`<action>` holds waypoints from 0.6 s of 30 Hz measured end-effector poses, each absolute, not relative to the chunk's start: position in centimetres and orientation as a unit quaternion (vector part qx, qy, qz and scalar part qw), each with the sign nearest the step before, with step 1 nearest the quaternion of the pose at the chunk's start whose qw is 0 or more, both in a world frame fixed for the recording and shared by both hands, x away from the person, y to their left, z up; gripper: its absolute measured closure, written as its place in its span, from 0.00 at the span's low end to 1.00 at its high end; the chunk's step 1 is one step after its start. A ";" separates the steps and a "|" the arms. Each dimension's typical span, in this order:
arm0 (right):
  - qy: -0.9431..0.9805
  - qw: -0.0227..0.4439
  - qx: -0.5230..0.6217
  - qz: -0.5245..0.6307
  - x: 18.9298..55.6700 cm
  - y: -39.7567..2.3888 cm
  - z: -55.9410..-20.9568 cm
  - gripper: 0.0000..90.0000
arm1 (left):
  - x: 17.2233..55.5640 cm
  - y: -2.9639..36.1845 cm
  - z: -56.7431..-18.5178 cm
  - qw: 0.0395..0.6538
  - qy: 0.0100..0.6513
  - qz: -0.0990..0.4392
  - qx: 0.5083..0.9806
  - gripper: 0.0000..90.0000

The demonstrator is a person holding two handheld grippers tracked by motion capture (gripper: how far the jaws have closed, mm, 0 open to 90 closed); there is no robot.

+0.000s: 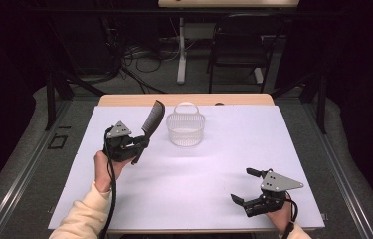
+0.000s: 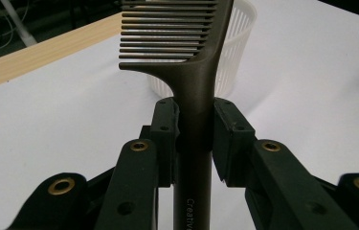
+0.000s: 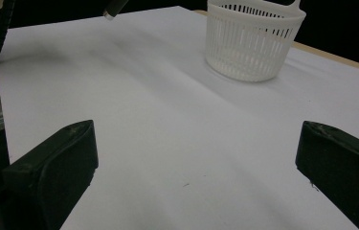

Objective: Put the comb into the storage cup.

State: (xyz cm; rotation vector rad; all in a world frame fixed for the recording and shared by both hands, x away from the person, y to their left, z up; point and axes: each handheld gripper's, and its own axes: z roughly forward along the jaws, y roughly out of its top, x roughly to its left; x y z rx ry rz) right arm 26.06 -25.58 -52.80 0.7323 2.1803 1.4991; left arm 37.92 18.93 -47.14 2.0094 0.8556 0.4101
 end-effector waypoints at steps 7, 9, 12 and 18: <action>0.778 0.196 0.262 0.536 26.1 -25.6 -52.8 0.00 | 38.3 18.7 -46.8 0.448 0.345 0.168 0.807 0.81; 0.778 0.196 0.262 0.536 26.1 -25.6 -52.8 0.00 | 38.4 18.6 -46.7 0.448 0.345 0.167 0.807 0.81; 0.778 0.196 0.262 0.536 26.1 -25.6 -52.8 0.00 | 38.5 18.6 -46.6 0.451 0.346 0.168 0.805 0.81; 0.778 0.195 0.263 0.536 26.1 -25.6 -52.8 0.00 | 38.8 18.5 -46.2 0.454 0.347 0.169 0.803 0.81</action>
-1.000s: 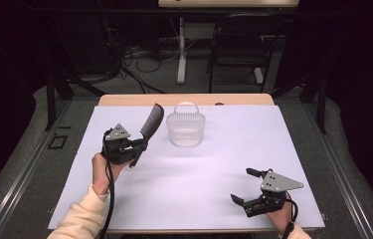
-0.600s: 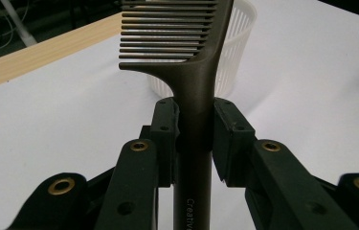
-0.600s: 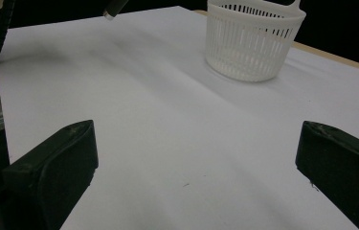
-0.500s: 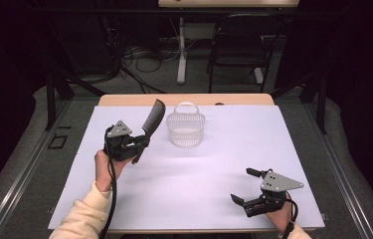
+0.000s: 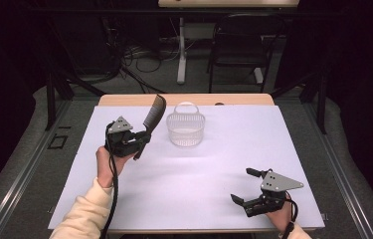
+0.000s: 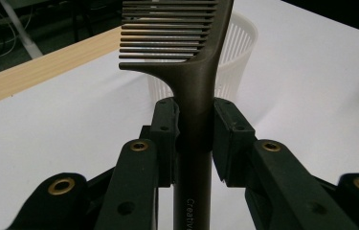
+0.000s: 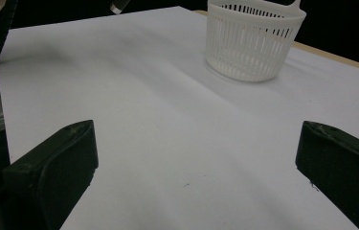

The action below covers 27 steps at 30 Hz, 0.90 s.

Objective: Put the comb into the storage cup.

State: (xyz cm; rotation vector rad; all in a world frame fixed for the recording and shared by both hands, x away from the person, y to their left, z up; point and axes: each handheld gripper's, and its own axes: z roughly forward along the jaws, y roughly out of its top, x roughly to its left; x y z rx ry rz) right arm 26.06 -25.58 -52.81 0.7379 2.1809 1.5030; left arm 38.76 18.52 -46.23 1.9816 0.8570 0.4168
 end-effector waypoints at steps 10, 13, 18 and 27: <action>0.778 0.194 0.263 0.536 26.1 -25.6 -52.8 0.00 | 39.2 18.3 -45.7 0.460 0.347 0.170 0.800 0.81; 0.778 0.194 0.264 0.536 26.1 -25.6 -52.8 0.00 | 39.3 18.3 -45.6 0.461 0.347 0.172 0.799 0.81; 0.779 0.195 0.262 0.536 26.1 -25.6 -52.8 0.00 | 39.6 18.3 -45.4 0.460 0.347 0.173 0.799 0.81; 0.780 0.194 0.264 0.533 26.1 -25.6 -52.8 0.00 | 40.2 17.7 -44.9 0.464 0.345 0.173 0.797 0.81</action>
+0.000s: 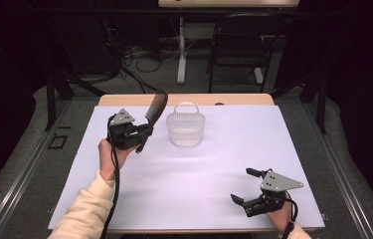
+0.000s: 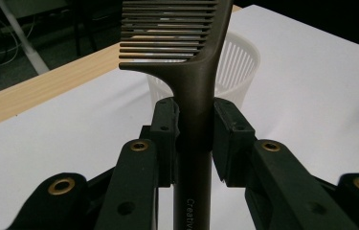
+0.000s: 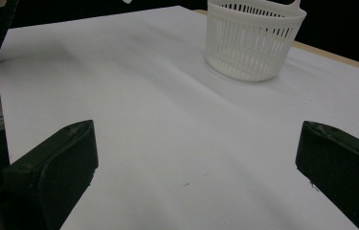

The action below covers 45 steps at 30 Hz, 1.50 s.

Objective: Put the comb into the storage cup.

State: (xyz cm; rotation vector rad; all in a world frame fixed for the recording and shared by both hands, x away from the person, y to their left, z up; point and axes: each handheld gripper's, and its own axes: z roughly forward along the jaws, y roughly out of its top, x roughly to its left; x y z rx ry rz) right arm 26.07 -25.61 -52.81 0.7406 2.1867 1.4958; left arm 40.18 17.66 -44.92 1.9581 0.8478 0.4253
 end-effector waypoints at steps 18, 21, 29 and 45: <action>0.780 0.194 0.264 0.533 26.1 -25.6 -52.8 0.00 | 41.1 17.2 -44.3 0.478 0.347 0.173 0.788 0.81; 0.780 0.194 0.264 0.533 26.1 -25.6 -52.8 0.00 | 41.3 17.2 -44.2 0.478 0.348 0.173 0.788 0.81; 0.781 0.194 0.264 0.532 26.2 -25.6 -52.9 0.00 | 41.8 16.7 -43.8 0.486 0.348 0.173 0.783 0.81; 0.780 0.195 0.264 0.534 26.1 -25.6 -52.8 0.00 | 42.6 15.9 -43.3 0.502 0.349 0.173 0.772 0.81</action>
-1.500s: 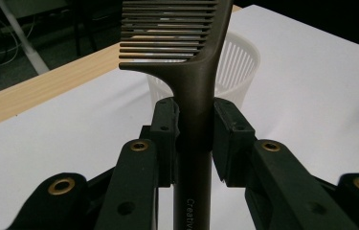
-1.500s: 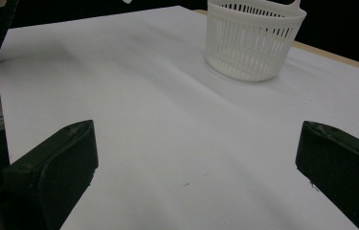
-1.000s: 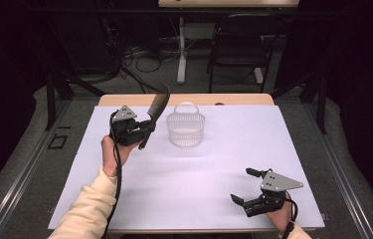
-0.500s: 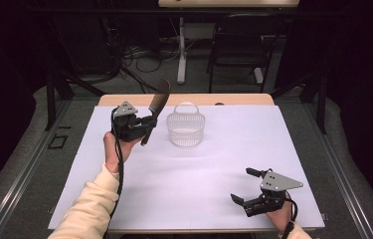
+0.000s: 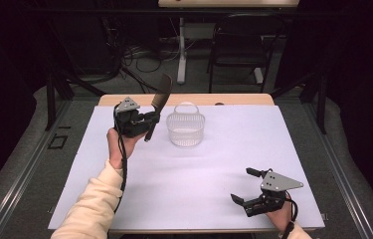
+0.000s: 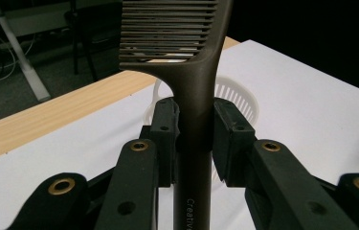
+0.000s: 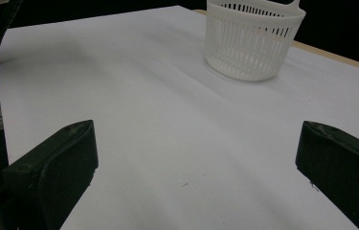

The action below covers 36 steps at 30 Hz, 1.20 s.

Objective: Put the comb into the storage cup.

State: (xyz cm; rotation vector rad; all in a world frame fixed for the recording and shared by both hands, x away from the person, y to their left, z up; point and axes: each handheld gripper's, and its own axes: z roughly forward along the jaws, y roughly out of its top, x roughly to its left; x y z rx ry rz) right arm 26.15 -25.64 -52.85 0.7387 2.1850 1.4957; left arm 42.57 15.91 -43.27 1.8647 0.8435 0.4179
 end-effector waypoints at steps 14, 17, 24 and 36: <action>0.779 0.197 0.267 0.532 26.2 -25.7 -52.8 0.00 | 43.1 15.4 -42.6 0.509 0.347 0.175 0.768 0.81; 0.779 0.197 0.267 0.532 26.2 -25.7 -52.9 0.00 | 43.2 15.4 -42.3 0.511 0.348 0.177 0.766 0.81; 0.779 0.195 0.267 0.532 26.2 -25.7 -52.9 0.00 | 43.6 15.1 -41.9 0.520 0.351 0.178 0.758 0.81; 0.779 0.196 0.266 0.533 26.2 -25.7 -52.8 0.00 | 44.0 14.0 -41.3 0.530 0.342 0.187 0.754 0.81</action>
